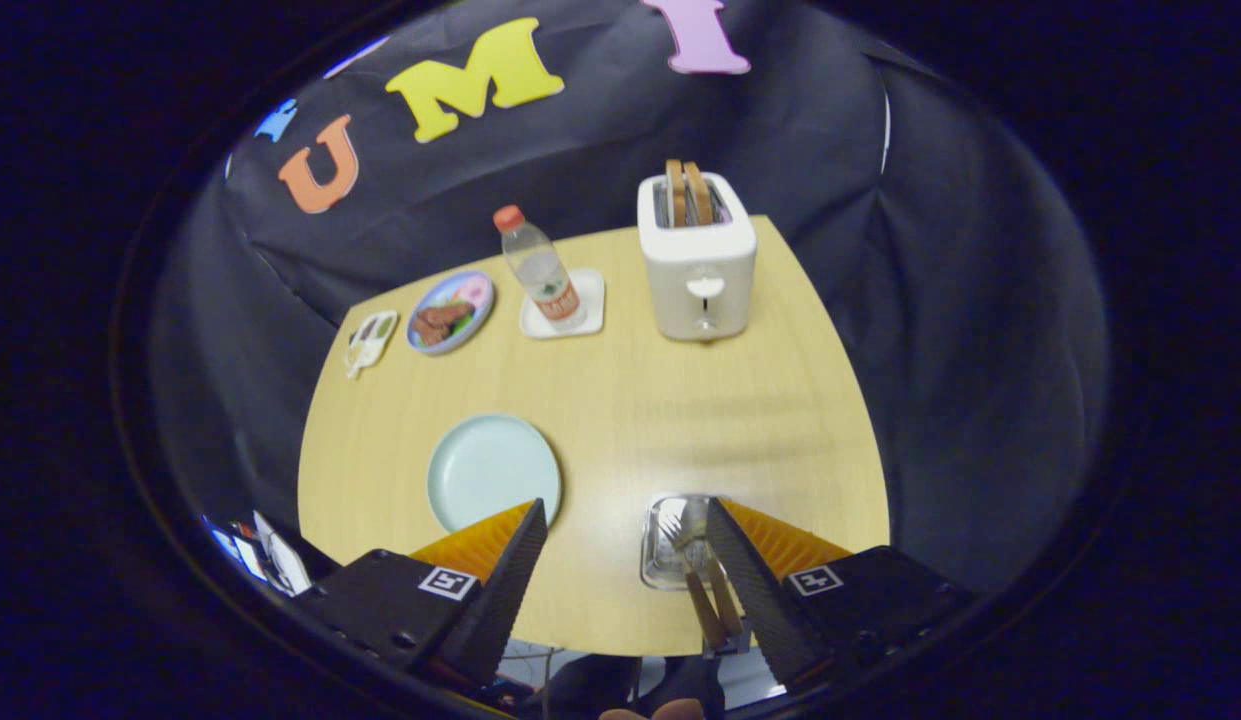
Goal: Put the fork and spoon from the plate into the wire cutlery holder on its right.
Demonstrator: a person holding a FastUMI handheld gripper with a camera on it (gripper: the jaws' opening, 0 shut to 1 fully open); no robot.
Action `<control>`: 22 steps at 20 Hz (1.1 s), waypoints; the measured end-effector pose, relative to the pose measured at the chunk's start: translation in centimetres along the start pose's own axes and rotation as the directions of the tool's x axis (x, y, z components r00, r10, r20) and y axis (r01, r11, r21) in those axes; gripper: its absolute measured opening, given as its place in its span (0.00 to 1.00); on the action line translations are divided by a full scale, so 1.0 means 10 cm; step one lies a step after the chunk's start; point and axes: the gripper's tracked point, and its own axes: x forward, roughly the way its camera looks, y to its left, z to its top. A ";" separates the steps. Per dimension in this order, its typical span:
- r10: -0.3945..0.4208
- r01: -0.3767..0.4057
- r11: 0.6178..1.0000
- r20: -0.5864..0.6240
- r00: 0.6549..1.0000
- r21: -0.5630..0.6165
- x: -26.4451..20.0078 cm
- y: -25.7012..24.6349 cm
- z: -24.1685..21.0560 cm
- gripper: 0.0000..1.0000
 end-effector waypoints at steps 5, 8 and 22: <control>0.024 0.004 0.997 0.379 0.925 -0.073 -0.69 0.27 0.70 0.96; 0.039 0.051 0.989 0.575 0.818 -0.141 -1.23 0.37 0.94 0.96; 0.017 0.081 0.994 0.828 0.561 -0.076 -2.01 0.42 0.88 0.96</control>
